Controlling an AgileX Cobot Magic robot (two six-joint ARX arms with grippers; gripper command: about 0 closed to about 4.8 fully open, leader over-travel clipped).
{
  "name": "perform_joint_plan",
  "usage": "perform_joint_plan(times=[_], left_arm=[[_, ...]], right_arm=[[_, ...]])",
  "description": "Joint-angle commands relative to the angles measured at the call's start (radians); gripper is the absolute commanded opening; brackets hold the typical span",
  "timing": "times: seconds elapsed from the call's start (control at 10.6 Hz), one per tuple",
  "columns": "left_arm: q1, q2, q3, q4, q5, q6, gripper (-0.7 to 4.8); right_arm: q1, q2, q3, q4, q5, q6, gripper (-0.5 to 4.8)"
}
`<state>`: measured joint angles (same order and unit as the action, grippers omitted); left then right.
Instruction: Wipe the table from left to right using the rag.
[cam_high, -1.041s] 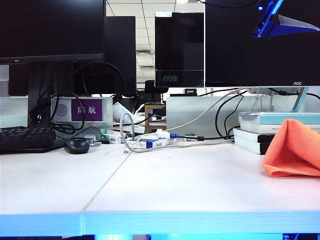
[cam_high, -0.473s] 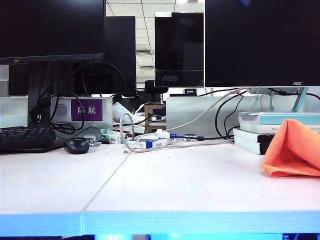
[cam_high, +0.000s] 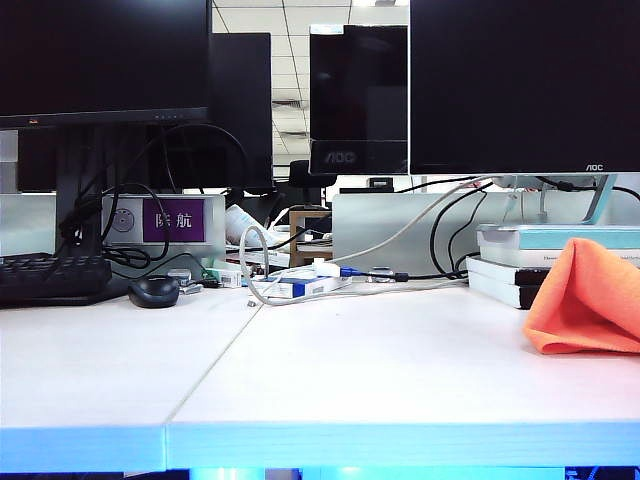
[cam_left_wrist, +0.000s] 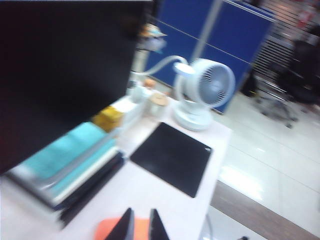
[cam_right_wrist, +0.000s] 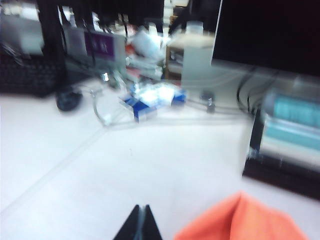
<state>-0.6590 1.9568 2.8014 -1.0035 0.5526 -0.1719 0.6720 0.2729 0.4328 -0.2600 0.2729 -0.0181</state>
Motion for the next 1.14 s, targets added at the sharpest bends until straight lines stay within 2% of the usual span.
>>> perform_joint_plan(times=[0.09, 0.38, 0.47, 0.76, 0.95, 1.04, 1.14], left_arm=[[0.037, -0.138, 0.004, -0.069, -0.071, 0.071, 0.51], [0.037, -0.226, 0.004, -0.111, -0.089, 0.093, 0.48], [0.037, -0.276, 0.004, -0.163, -0.144, 0.112, 0.48], [0.037, -0.371, 0.004, -0.255, -0.28, 0.165, 0.48], [0.036, -0.418, 0.004, -0.266, -0.299, 0.164, 0.48], [0.037, -0.595, -0.042, -0.313, -0.589, 0.164, 0.16], [0.184, -1.275, -1.232, 0.162, -0.678, 0.202, -0.05]], right_arm=[[0.0, -0.077, -0.245, 0.106, 0.021, 0.051, -0.01], [-0.001, -0.086, -0.312, 0.053, 0.02, 0.077, -0.01], [-0.001, -0.086, -0.313, -0.013, 0.02, 0.077, -0.01], [0.0, -0.086, -0.313, -0.035, 0.02, 0.077, -0.01], [-0.001, -0.086, -0.313, -0.035, 0.02, 0.077, -0.01], [0.0, -0.086, -0.313, -0.035, 0.02, 0.077, -0.01], [0.0, -0.086, -0.313, -0.035, 0.02, 0.077, -0.01]])
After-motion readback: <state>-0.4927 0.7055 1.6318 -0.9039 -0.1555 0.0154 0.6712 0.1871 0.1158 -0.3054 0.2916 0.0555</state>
